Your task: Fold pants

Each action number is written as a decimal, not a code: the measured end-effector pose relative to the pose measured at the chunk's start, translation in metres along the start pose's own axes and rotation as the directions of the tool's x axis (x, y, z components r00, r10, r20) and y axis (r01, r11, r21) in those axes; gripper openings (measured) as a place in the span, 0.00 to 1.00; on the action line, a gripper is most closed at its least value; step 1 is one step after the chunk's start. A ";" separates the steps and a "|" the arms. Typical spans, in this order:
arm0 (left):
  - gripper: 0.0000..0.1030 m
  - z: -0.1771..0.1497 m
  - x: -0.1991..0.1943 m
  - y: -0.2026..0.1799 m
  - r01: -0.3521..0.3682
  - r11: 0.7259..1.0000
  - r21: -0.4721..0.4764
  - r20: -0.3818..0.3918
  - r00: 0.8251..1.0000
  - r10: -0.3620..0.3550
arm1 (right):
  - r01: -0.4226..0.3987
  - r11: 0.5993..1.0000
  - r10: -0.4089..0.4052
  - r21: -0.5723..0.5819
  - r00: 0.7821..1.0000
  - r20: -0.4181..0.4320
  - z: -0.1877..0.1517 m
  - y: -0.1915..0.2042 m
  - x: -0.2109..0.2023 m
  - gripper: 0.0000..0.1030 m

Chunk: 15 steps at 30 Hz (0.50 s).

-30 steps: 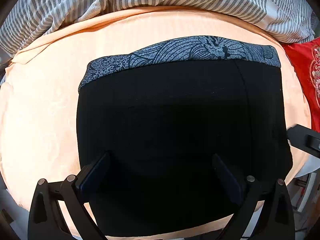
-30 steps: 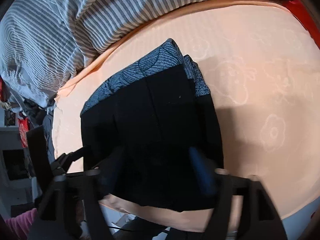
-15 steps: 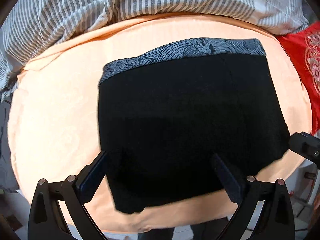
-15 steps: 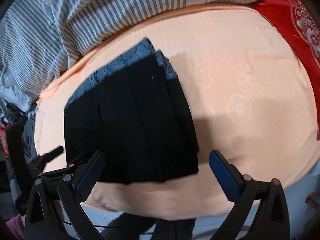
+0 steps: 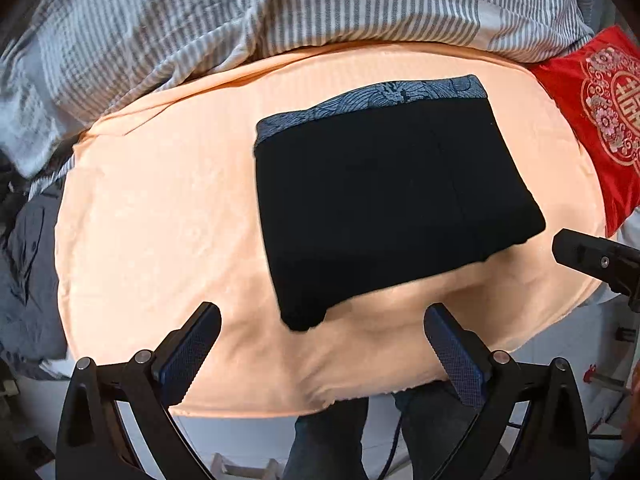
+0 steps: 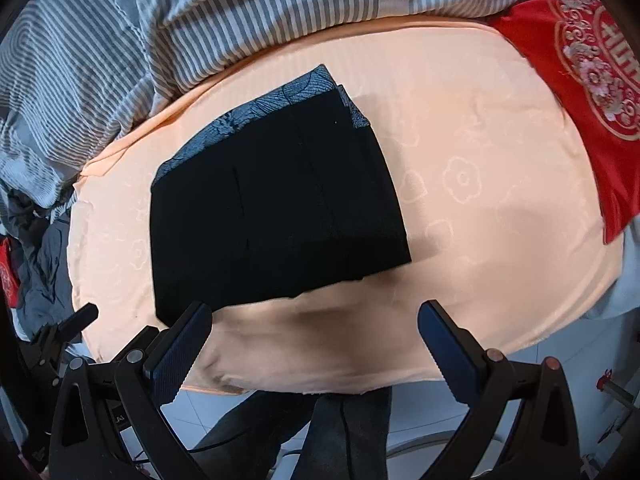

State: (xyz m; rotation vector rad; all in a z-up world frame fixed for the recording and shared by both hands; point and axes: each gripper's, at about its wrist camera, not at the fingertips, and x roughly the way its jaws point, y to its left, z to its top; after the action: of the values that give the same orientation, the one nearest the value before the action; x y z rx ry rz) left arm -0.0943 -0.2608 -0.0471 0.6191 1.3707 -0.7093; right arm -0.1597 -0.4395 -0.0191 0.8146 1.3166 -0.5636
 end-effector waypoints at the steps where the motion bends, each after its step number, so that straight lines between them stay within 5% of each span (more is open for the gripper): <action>1: 0.99 -0.004 -0.004 0.001 0.003 1.000 -0.015 -0.001 1.000 -0.003 | 0.007 1.000 -0.007 -0.002 1.000 0.005 -0.003 0.001 -0.003 1.00; 15: 0.99 -0.014 -0.033 0.000 -0.001 0.992 -0.129 0.005 1.000 0.002 | 0.124 0.983 -0.117 -0.139 0.992 0.053 -0.011 0.020 -0.035 1.00</action>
State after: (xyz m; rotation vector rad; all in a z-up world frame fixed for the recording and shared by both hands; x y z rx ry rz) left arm -0.1058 -0.2472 -0.0158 0.5156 1.3998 -0.6154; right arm -0.1582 -0.4216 0.0186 0.6052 1.3550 -0.5733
